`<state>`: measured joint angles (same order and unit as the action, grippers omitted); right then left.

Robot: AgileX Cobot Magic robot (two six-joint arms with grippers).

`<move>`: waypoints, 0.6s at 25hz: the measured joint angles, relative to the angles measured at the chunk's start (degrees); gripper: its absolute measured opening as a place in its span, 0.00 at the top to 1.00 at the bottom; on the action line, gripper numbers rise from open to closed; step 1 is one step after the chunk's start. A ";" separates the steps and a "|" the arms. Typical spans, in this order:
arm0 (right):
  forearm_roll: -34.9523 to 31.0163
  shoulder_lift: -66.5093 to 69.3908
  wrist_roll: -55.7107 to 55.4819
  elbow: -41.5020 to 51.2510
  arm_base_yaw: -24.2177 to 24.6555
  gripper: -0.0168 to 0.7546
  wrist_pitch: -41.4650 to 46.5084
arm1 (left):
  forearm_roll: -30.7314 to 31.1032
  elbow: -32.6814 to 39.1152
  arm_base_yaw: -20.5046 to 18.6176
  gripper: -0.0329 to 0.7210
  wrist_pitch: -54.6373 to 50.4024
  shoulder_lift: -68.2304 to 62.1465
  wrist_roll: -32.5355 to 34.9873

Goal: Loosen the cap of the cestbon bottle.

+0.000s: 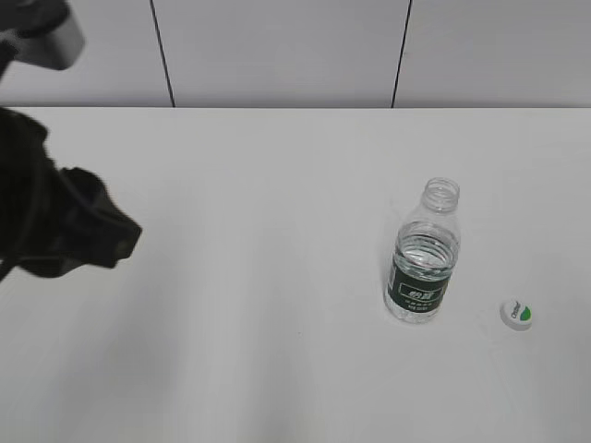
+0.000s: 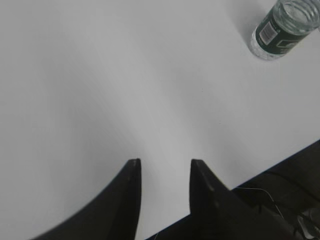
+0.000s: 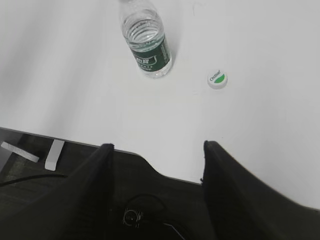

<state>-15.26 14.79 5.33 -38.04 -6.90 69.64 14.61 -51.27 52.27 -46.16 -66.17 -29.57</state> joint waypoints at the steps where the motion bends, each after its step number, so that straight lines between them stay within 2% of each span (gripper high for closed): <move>1: 0.00 -0.90 0.00 0.00 0.00 0.42 0.05 | -0.37 1.82 0.13 0.61 -0.05 2.67 0.00; 9: 0.96 -4.02 0.93 0.09 0.00 0.42 0.11 | -1.40 14.94 0.24 0.61 -1.36 26.48 4.10; 15: 4.32 -4.39 2.70 0.17 -0.05 0.42 0.16 | -5.43 18.58 0.24 0.61 -3.21 40.66 12.21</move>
<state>-10.95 10.40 8.03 -37.87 -6.95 69.80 9.18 -32.69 52.51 -49.38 -25.51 -17.36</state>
